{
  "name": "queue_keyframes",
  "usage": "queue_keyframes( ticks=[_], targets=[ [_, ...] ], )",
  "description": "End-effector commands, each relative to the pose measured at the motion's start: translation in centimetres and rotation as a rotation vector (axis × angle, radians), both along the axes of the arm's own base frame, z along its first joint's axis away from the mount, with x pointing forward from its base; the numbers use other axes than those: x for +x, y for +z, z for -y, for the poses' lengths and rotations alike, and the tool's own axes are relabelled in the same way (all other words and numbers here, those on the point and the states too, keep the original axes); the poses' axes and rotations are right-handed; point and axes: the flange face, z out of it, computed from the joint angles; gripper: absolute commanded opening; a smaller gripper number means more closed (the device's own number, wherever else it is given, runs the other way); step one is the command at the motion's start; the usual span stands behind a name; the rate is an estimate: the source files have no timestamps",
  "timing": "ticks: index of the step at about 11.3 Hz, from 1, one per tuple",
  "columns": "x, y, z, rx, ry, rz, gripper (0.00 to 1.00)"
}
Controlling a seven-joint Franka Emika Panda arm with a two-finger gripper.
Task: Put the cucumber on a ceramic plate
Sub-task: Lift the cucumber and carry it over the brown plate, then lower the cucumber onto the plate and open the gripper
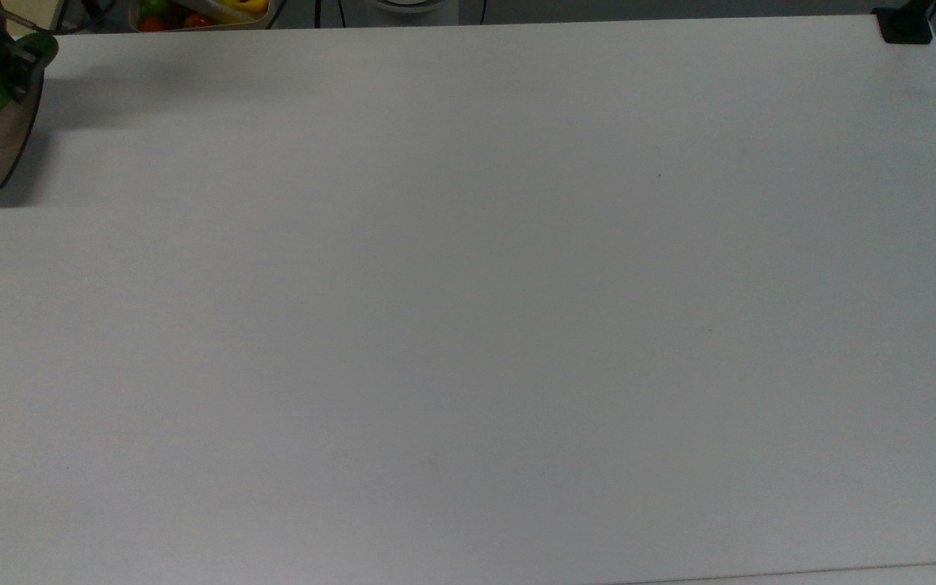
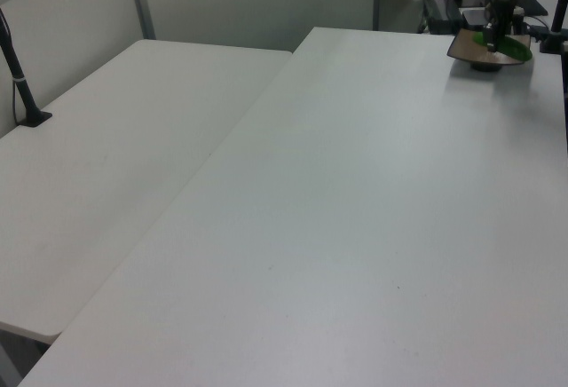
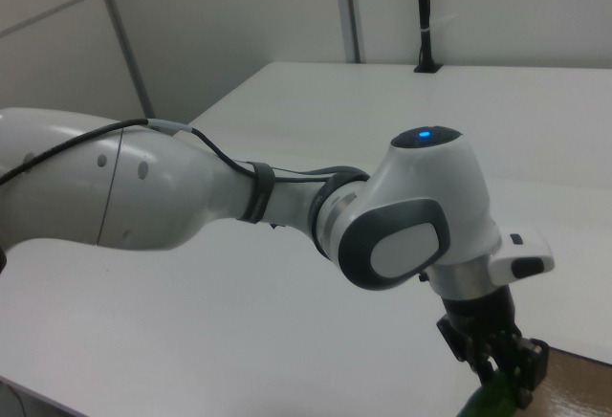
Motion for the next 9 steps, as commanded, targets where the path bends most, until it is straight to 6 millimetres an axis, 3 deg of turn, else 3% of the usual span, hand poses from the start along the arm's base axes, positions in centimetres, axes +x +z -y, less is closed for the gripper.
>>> queue_keyframes(
  ticks=[1,4,5,6,7,9],
  targets=[
    [0.6,-1.1,1.3,-0.022,0.013,0.039,0.49],
    [0.7,-0.7,2.2,-0.014,-0.013,0.065,0.51],
    [0.7,-0.7,2.2,-0.014,-0.013,0.065,0.64],
    [0.6,-0.9,2.3,-0.012,-0.018,0.063,0.86],
    [0.7,-1.1,2.2,-0.011,-0.018,0.059,0.93],
    [0.7,-1.3,2.2,-0.01,-0.018,0.058,0.98]
  ],
)
